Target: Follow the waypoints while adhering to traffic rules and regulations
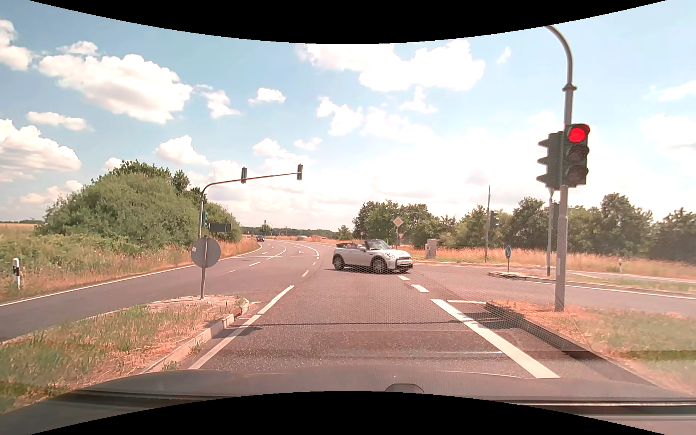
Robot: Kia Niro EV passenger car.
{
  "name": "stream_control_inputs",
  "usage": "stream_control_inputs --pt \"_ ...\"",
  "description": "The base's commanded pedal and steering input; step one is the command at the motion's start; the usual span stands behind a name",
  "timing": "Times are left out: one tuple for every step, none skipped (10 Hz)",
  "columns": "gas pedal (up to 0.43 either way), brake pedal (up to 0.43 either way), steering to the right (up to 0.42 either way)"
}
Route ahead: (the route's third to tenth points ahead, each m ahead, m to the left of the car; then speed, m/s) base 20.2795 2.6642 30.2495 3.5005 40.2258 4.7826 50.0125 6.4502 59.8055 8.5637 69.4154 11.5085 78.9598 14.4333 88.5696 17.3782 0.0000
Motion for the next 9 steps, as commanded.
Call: stream_control_inputs --pt "0.0 0.329 -0.042" --pt "0.0 0.329 -0.042" --pt "0.0 0.323 -0.042" --pt "0.0 0.329 -0.042" --pt "0.0 0.329 -0.042" --pt "0.0 0.329 -0.042" --pt "0.0 0.329 -0.042" --pt "0.0 0.329 -0.042" --pt "0.0 0.329 -0.042"
